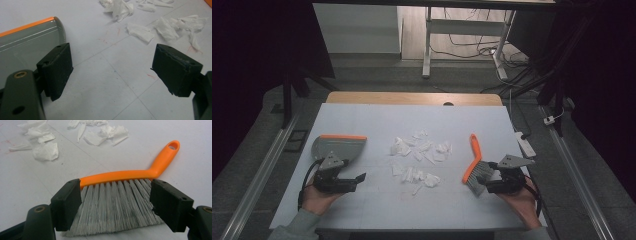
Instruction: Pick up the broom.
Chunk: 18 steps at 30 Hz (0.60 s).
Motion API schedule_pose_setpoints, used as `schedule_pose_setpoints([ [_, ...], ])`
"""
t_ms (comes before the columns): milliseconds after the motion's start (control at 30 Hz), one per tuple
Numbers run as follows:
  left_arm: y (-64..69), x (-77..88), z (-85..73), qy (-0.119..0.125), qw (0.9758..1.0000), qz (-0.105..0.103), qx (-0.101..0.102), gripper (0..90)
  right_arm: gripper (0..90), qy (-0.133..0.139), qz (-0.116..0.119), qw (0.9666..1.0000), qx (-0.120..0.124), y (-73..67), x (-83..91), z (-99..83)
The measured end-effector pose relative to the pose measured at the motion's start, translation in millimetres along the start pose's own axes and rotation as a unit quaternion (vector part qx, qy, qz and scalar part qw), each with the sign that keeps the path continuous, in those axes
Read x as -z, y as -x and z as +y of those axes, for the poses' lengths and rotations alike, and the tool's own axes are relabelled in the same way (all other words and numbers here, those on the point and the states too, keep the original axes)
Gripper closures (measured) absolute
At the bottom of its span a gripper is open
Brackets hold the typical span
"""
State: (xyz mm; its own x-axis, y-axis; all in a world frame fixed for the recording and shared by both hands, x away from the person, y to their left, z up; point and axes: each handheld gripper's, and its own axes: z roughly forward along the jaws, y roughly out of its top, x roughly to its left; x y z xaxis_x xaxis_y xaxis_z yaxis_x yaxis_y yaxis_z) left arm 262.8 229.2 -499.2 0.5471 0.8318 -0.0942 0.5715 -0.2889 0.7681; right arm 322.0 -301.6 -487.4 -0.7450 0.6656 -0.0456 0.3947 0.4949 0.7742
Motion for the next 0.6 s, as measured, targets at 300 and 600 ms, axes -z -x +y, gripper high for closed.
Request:
schedule_pose_setpoints([
  [300, 0.7, -1.0, 1.1, 0.0, 1.0, 0.0, -0.004, 18.2, 25.9, -0.004, -0.001, 1.0, 0.003, -0.2, 0.4, -0.7],
  [600, 1.5, -1.3, 1.1, 0.0, 1.0, 0.0, -0.009, 18.8, 25.8, -0.003, 0.0, 1.0, 0.002, -0.3, 0.7, -0.5],
])
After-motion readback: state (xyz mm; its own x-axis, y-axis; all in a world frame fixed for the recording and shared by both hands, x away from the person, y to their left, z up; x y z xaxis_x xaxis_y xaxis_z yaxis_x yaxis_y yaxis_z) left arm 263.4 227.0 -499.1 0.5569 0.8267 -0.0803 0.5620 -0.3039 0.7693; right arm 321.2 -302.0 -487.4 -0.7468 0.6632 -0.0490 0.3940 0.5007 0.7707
